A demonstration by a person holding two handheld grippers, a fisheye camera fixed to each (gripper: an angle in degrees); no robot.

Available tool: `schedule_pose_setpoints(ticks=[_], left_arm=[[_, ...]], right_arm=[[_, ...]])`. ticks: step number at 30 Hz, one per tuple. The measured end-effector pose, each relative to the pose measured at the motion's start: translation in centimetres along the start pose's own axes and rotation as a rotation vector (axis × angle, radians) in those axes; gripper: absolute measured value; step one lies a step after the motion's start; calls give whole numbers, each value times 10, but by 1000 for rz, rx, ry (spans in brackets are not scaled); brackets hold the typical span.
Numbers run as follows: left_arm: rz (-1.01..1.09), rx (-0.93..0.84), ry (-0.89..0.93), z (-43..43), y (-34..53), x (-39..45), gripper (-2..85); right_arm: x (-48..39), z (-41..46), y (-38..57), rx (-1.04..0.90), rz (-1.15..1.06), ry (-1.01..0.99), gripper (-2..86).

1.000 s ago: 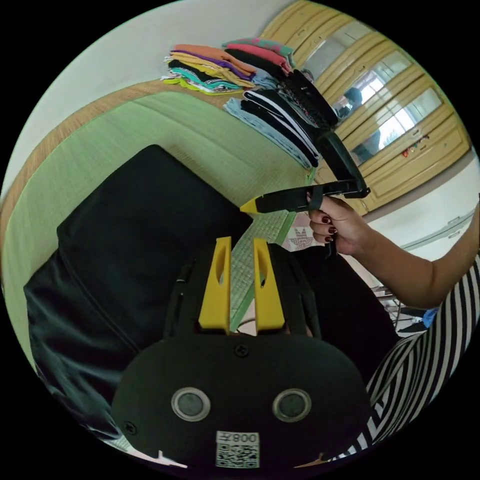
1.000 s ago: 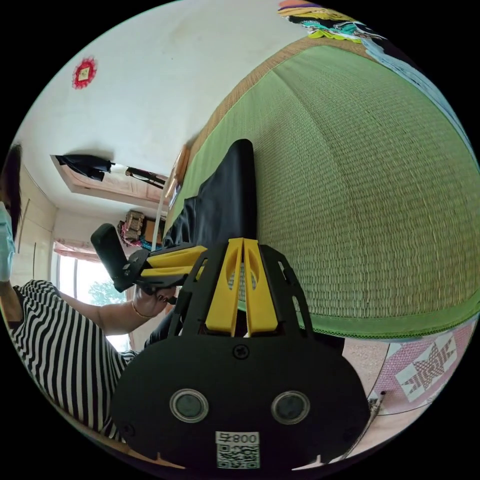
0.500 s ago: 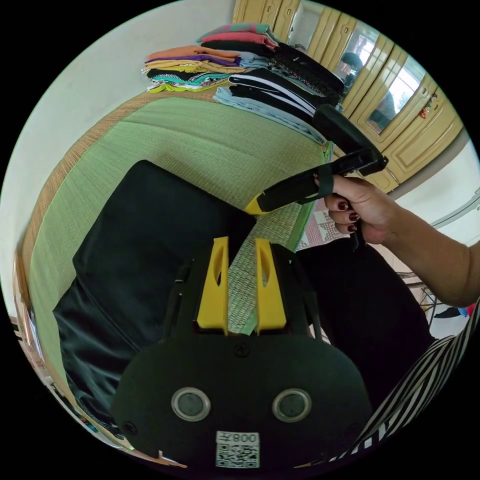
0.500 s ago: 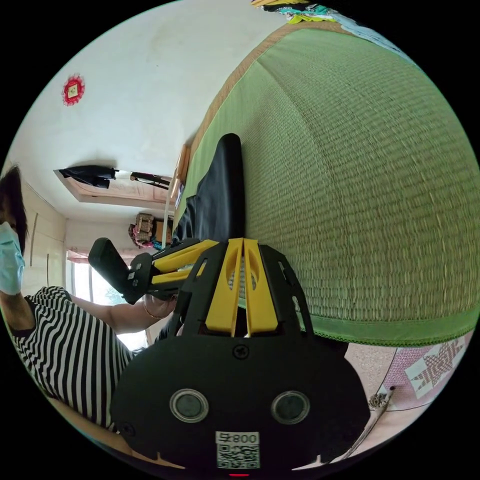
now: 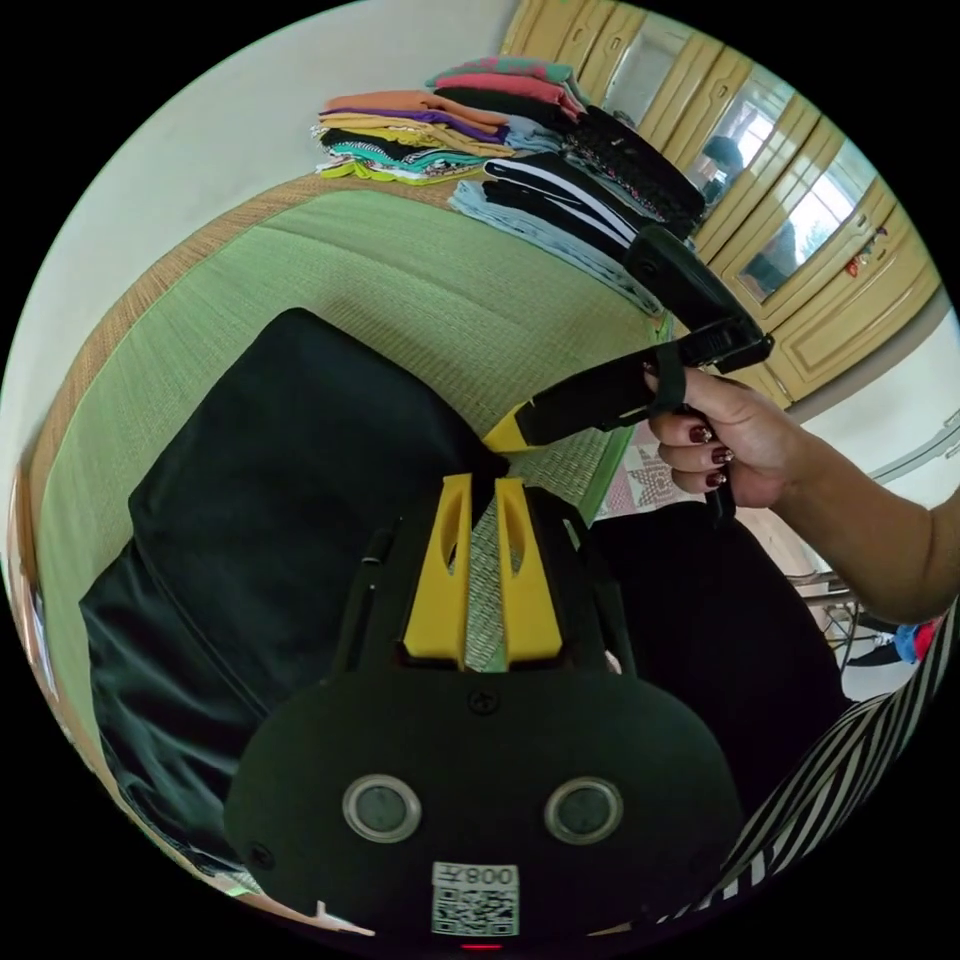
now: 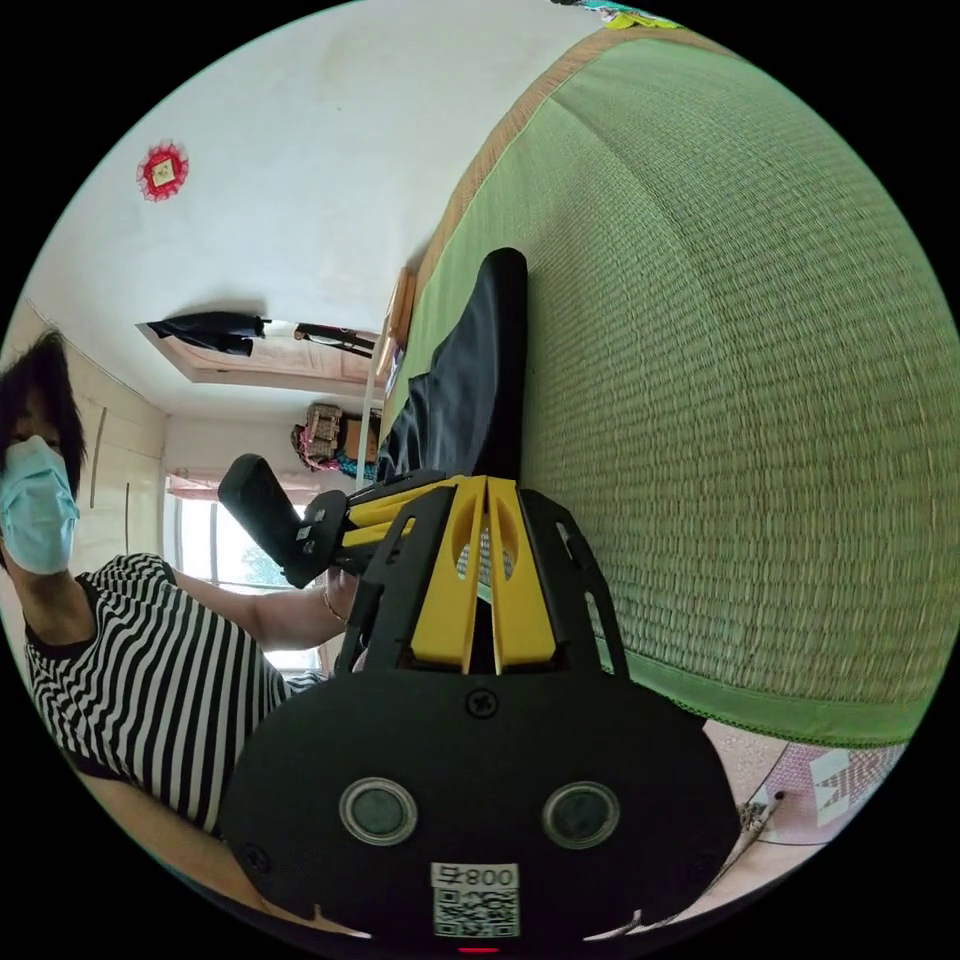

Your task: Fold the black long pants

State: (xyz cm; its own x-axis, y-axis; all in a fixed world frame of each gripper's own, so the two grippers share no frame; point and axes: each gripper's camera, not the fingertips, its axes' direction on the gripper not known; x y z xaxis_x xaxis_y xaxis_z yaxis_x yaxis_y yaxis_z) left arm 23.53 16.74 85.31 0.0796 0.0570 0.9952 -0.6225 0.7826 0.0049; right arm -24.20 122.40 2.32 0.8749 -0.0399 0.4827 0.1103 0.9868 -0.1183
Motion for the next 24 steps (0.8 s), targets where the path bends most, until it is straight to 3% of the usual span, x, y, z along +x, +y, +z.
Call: schedule_pose_setpoints(ticks=[4, 13, 24], left_arm=[[-38, 22, 52, 3, 6, -5, 32], [-31, 67, 92, 6, 23, -15, 30], [6, 79, 109, 21, 53, -35, 27]], right_arm=[[12, -19, -13, 23, -13, 53, 19], [44, -32, -92, 47, 11, -92, 80], [38, -30, -148, -8, 65, -167, 51]])
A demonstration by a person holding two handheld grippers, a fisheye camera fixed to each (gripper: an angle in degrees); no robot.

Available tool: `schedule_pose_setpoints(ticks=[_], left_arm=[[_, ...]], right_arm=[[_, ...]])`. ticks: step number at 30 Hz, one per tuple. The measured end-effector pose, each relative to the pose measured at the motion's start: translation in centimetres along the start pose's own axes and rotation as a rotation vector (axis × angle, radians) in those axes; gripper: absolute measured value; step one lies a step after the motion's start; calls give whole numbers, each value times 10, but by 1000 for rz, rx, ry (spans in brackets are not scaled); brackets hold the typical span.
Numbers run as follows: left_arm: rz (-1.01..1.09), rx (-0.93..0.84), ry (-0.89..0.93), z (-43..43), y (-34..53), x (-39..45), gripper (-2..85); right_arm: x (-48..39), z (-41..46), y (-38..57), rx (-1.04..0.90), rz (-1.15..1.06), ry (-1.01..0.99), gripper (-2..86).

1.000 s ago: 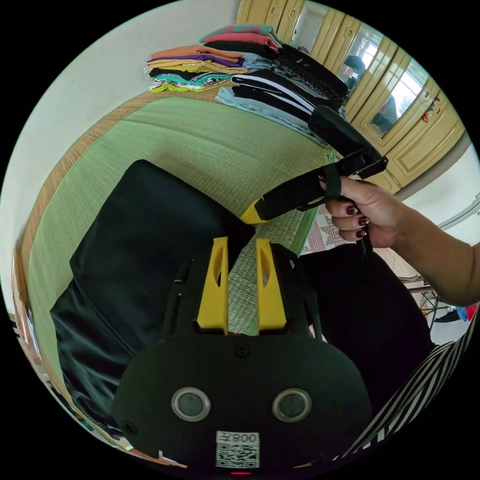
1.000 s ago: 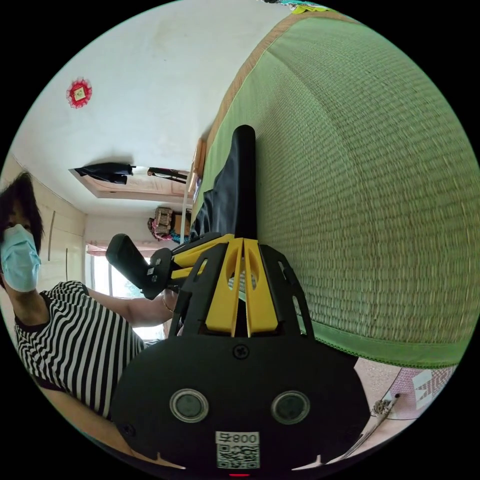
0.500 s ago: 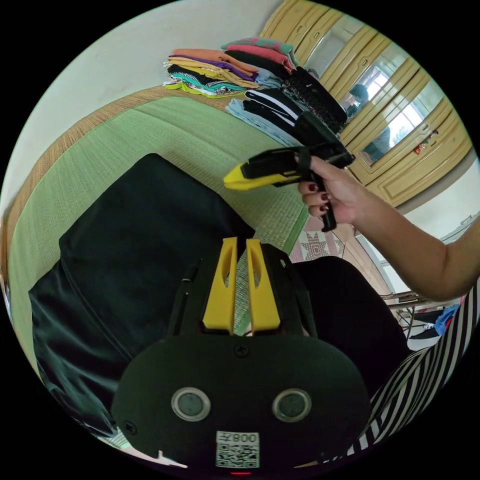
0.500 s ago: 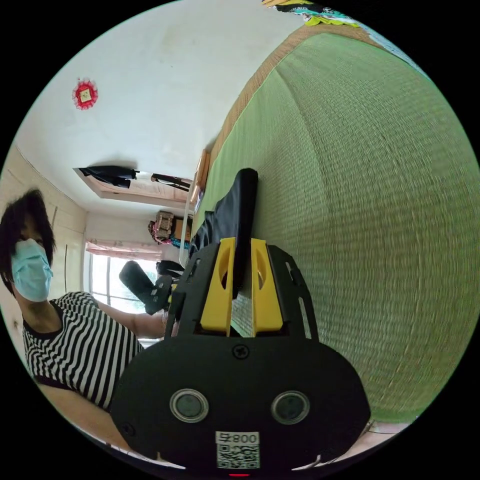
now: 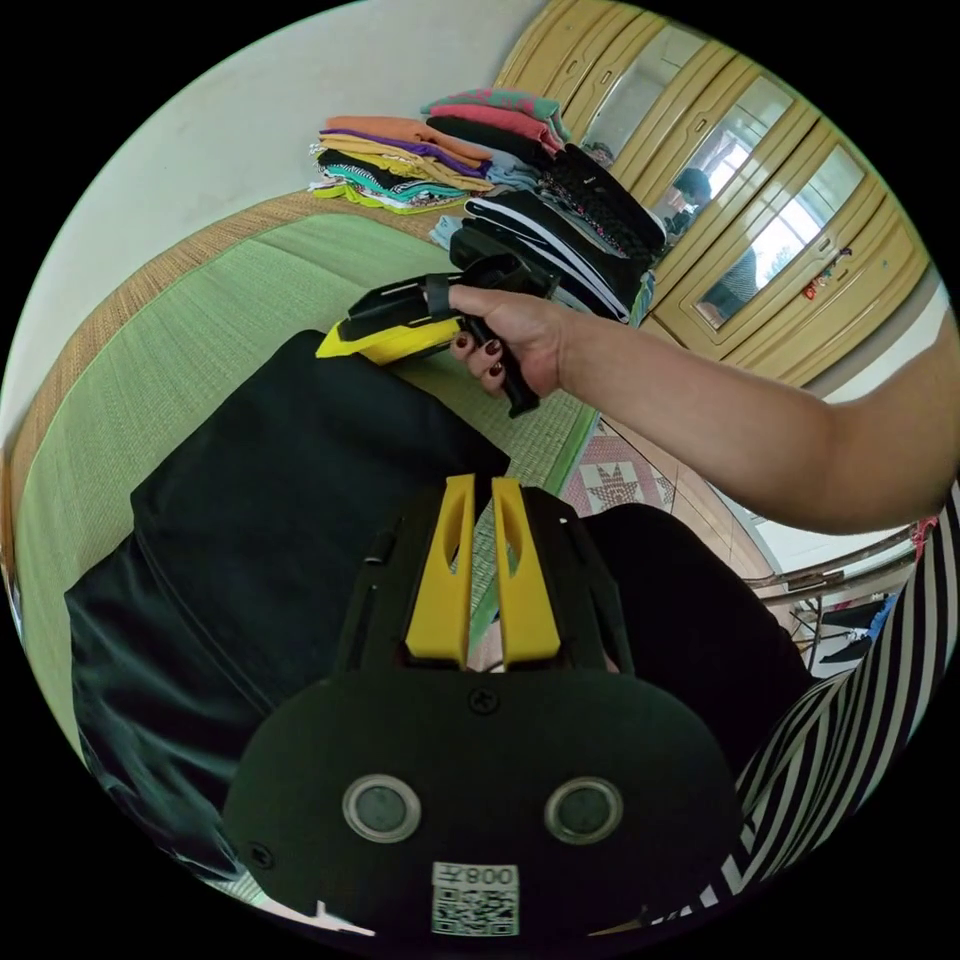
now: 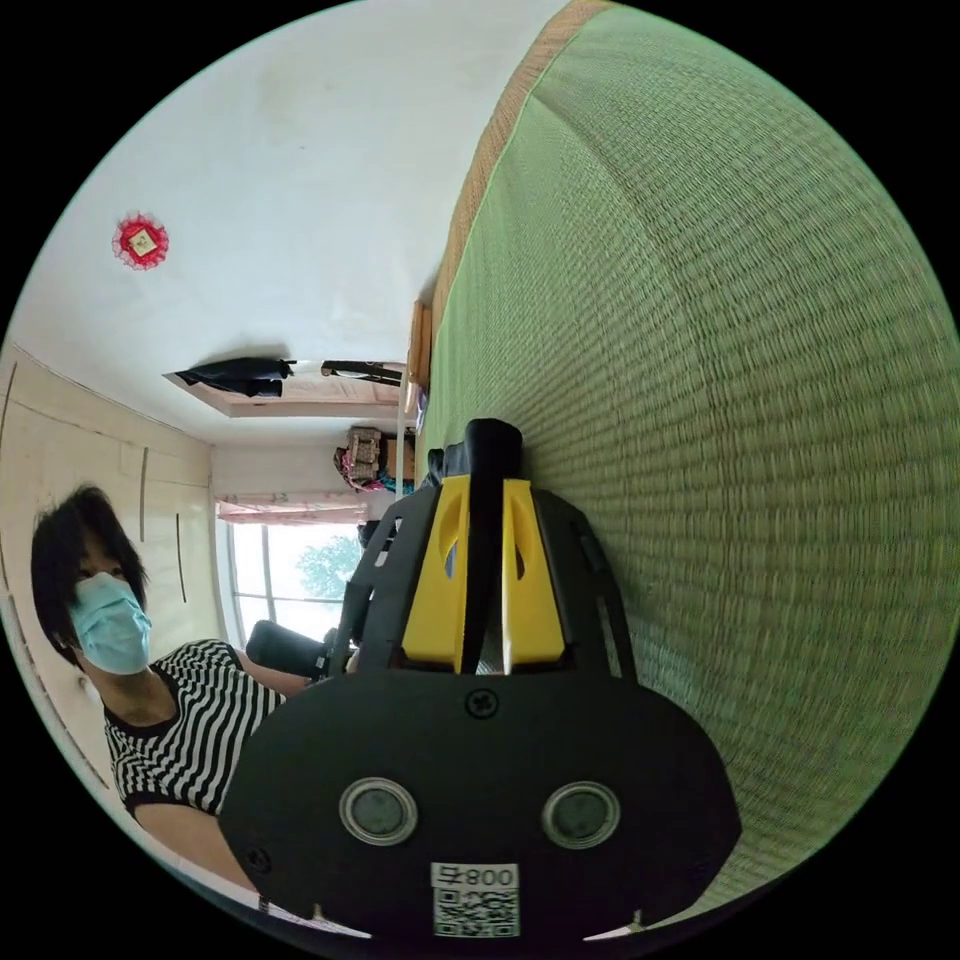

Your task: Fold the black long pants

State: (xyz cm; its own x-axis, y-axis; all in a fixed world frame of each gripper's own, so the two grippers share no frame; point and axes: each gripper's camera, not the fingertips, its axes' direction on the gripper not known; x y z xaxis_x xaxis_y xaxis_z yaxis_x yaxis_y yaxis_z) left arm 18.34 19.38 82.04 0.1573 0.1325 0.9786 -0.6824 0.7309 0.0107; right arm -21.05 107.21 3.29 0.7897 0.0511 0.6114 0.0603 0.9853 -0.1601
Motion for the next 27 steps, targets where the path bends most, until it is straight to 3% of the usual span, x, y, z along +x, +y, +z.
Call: schedule_pose_setpoints(ticks=[12, 19, 27], left_arm=[[76, 46, 92, 16, 33, -25, 27], [96, 95, 147, 15, 68, -45, 25], [32, 146, 122, 0, 136, -95, 19]], right_arm=[[-81, -83, 8, 114, 50, 133, 19], [-175, -131, 17, 215, 38, 190, 18], [-300, -125, -5, 232, -25, 186, 18]])
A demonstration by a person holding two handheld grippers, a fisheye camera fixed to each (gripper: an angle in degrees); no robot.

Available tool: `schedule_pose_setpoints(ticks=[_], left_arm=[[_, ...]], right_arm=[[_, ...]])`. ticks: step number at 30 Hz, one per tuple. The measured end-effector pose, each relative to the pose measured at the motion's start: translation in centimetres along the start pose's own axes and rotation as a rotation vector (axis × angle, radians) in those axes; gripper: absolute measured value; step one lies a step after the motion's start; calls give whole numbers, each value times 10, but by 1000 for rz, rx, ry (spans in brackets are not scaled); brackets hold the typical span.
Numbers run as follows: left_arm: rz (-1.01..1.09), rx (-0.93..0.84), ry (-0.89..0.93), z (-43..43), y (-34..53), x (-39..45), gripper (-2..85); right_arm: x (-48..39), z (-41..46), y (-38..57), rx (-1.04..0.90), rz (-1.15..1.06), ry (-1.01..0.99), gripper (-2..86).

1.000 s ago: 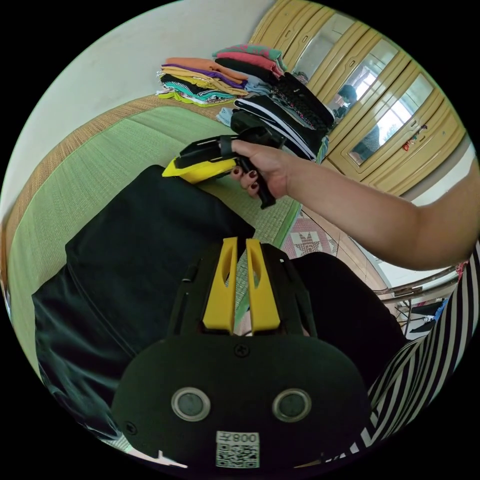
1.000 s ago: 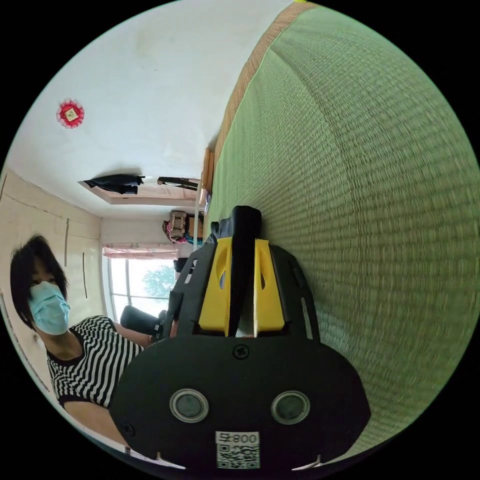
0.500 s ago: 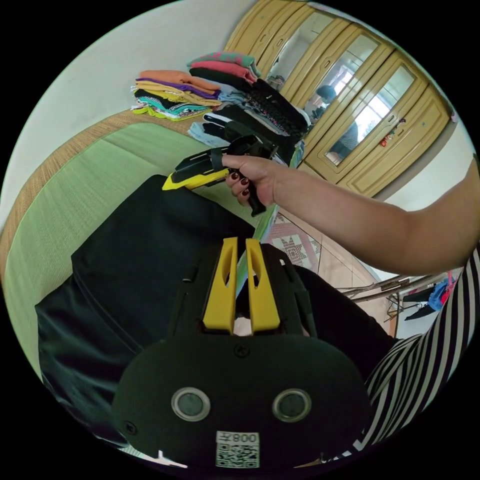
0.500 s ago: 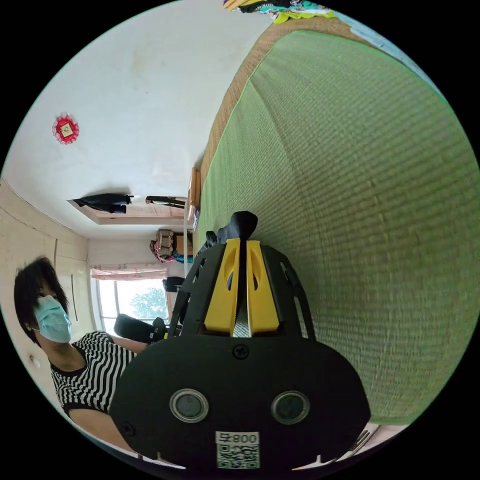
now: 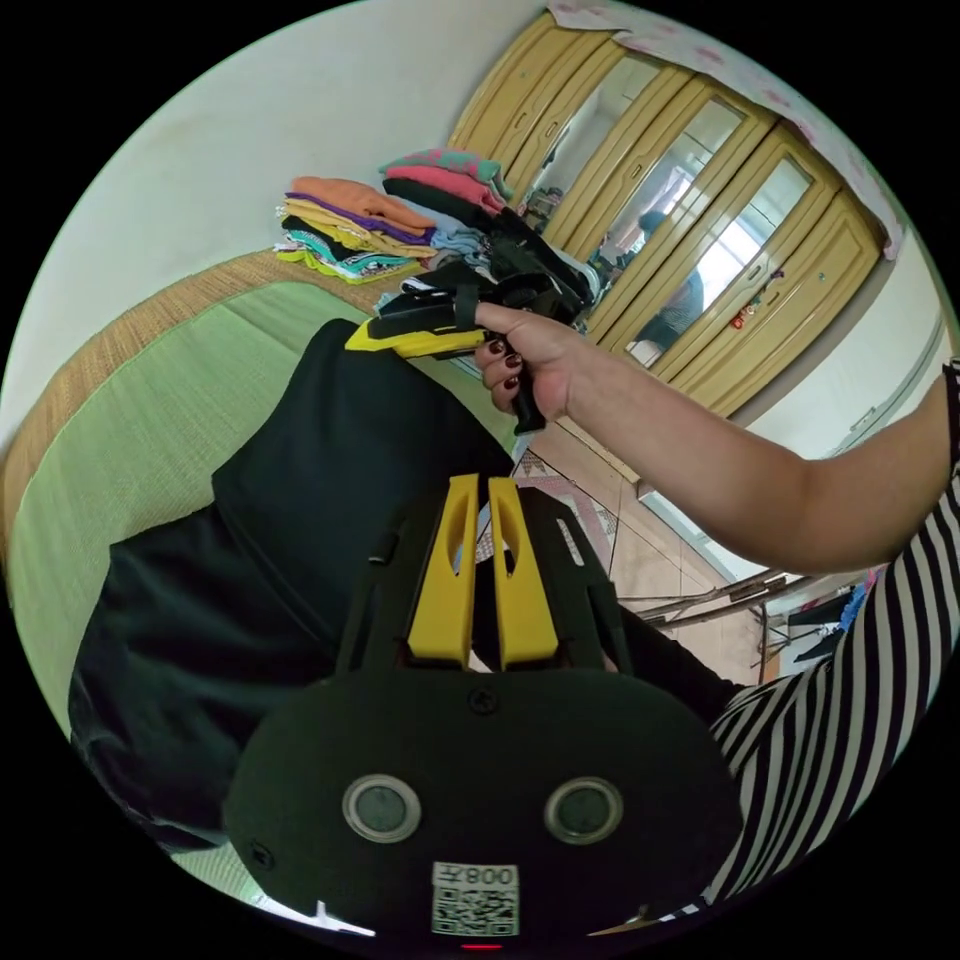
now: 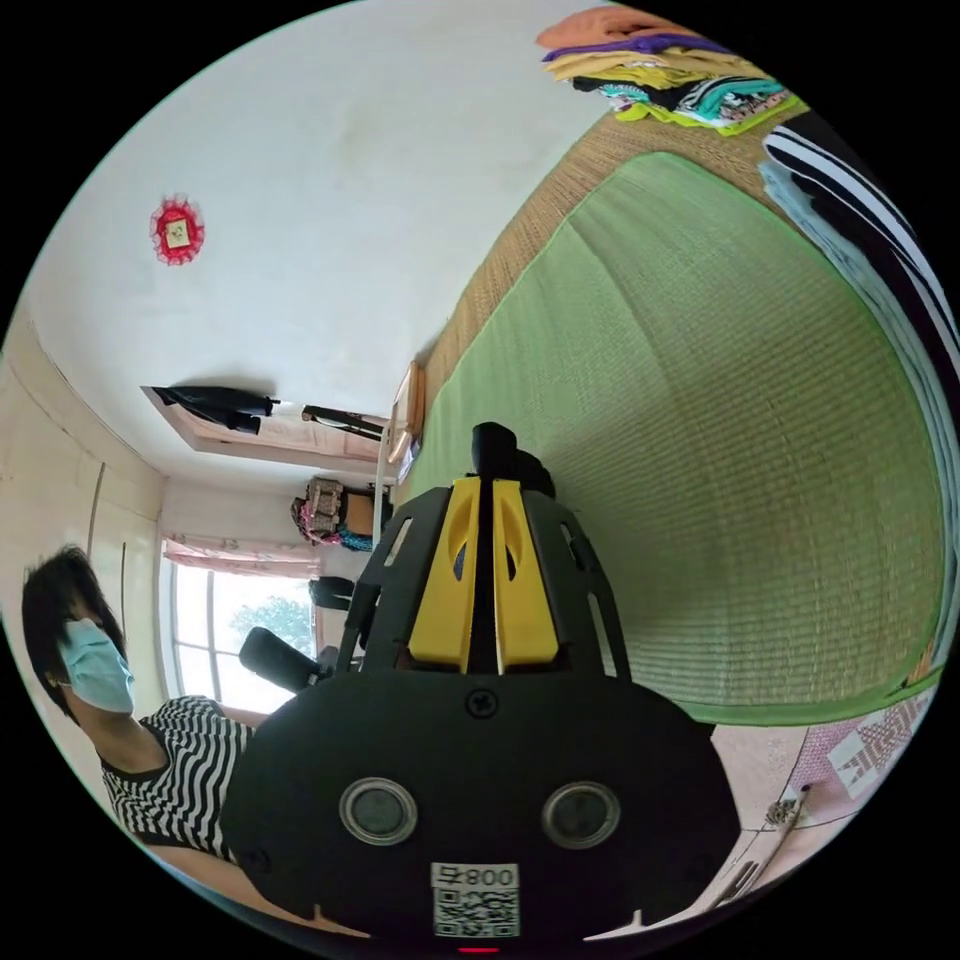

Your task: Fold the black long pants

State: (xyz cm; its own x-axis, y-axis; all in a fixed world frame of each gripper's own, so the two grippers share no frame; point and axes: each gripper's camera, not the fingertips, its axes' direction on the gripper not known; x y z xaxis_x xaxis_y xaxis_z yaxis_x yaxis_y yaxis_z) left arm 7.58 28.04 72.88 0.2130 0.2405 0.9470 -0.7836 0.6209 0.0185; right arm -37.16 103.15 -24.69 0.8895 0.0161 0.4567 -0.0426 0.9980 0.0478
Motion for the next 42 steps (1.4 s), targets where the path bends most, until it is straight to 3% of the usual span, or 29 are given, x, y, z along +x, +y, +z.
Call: schedule_pose_setpoints(ticks=[12, 23, 32, 42], left_arm=[[-250, 241, 20, -78, 155, -115, 16], [-593, 447, -9, -129, 345, -246, 15], [-819, 537, -13, -130, 466, -331, 15], [-906, 618, -38, -131, 547, -390, 15]], right_arm=[[-236, 56, -53, -35, -132, -13, 18], [-446, 204, -107, -240, -220, 38, 18], [-574, 305, -144, -398, -261, 154, 19], [-702, 347, -176, -447, -327, 165, 20]])
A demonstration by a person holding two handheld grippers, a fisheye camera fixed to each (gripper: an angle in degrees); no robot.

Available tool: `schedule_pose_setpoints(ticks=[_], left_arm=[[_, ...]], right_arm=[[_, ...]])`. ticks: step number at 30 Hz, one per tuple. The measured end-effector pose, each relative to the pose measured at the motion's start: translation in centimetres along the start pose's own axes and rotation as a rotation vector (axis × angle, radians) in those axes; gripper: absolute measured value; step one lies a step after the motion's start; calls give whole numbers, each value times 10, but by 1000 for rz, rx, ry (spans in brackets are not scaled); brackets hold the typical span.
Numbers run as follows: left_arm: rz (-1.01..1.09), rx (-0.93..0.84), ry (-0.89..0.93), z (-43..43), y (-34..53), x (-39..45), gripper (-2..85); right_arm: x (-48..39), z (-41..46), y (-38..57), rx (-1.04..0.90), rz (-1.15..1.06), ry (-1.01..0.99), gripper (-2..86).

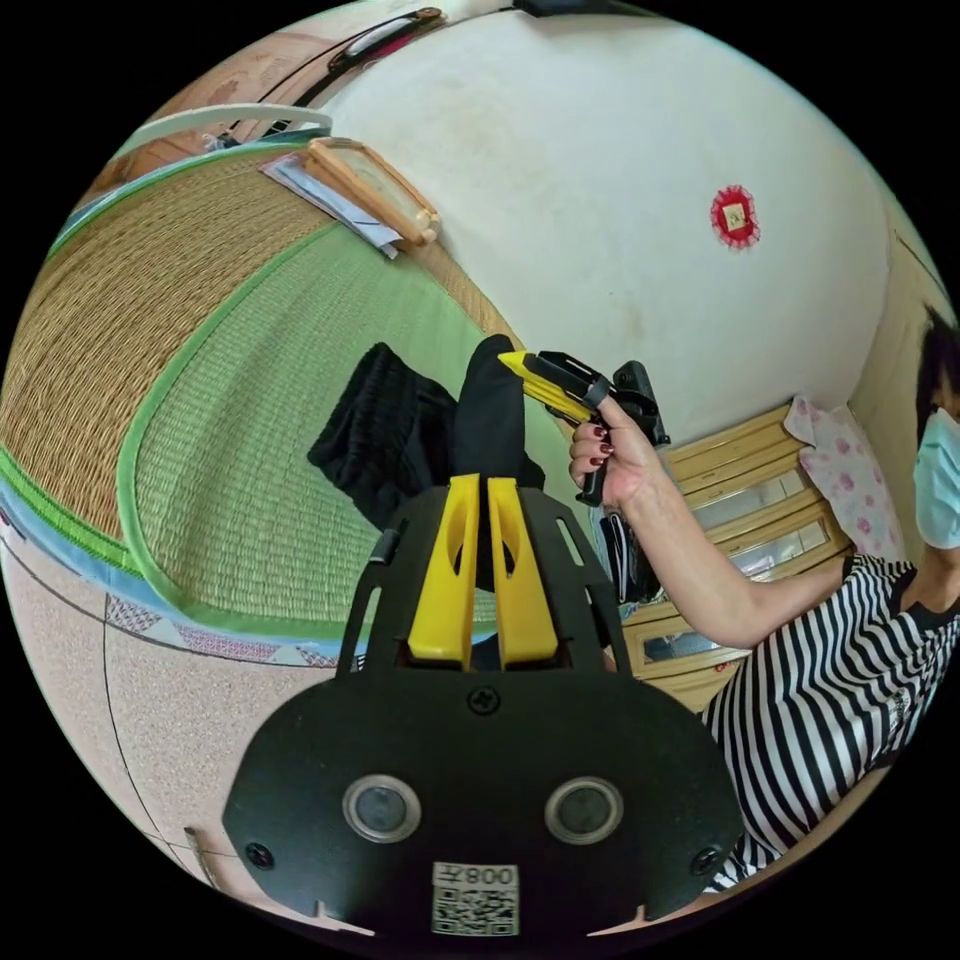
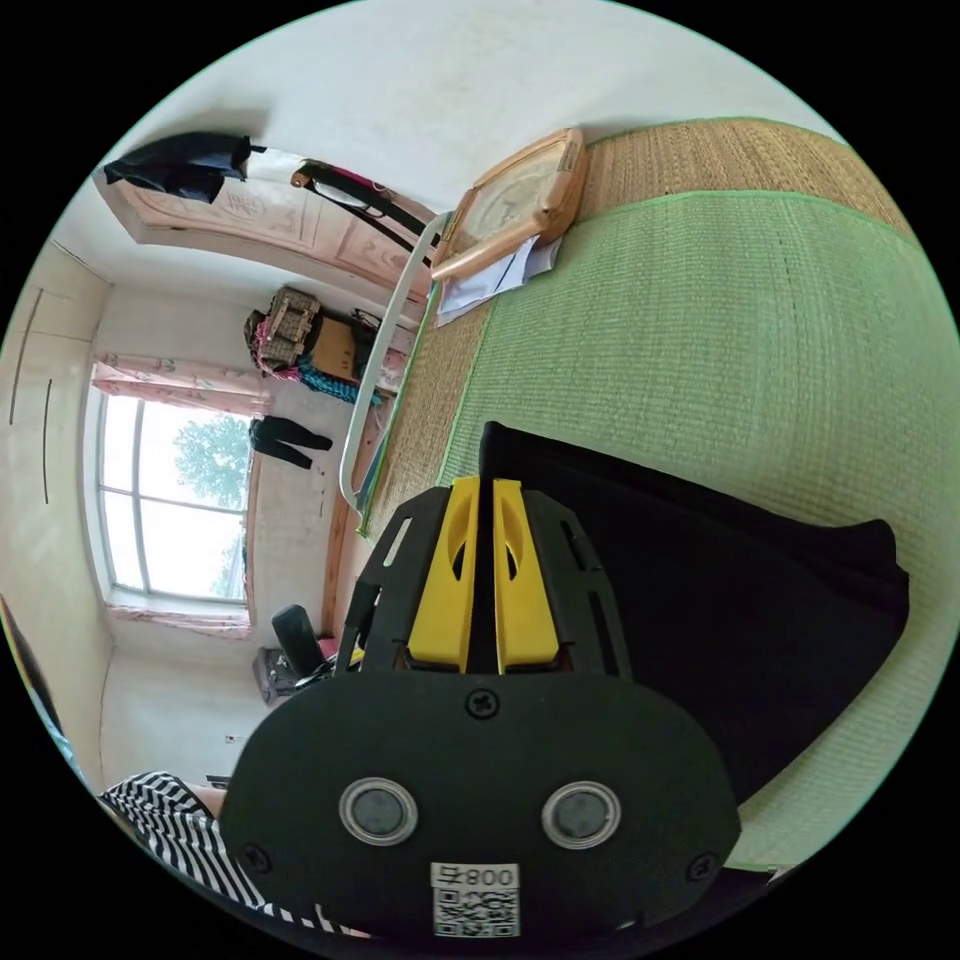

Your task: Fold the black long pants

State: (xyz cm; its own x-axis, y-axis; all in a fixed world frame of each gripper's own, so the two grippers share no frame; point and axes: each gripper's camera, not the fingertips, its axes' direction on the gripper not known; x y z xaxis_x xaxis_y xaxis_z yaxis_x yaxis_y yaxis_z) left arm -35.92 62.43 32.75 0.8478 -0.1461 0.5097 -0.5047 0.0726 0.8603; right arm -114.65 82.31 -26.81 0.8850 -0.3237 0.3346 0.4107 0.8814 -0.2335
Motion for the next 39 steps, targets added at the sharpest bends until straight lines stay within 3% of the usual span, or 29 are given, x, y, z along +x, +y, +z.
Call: schedule_pose_setpoints(ticks=[6, 14, 21, 25, 30, 32, 35, 39], left_arm=[[-90, 1, -29, 1, -1, -53, 16], [-162, 24, -43, 5, 3, -96, 15], [-183, 74, -76, 1, 5, -104, 5], [-122, 137, -170, -8, 8, -83, 1], [45, 13, -257, 21, -11, -54, 0], [68, -55, -372, 39, -19, -51, 0], [85, -129, -508, 57, -22, -47, 0], [114, -127, -547, 61, -22, -36, 1]], right_arm=[[-45, 11, -46, -83, -10, 40, 21], [-100, -4, -93, -155, -85, -60, 5], [-142, -22, -107, -151, -145, -83, 1], [-173, -19, -118, -184, -201, 35, 0], [-210, 8, -126, -263, -313, 217, 1], [-226, 21, -126, -294, -389, 279, 1], [-240, 24, -125, -300, -446, 286, 2], [-251, 18, -128, -343, -484, 274, 3]])
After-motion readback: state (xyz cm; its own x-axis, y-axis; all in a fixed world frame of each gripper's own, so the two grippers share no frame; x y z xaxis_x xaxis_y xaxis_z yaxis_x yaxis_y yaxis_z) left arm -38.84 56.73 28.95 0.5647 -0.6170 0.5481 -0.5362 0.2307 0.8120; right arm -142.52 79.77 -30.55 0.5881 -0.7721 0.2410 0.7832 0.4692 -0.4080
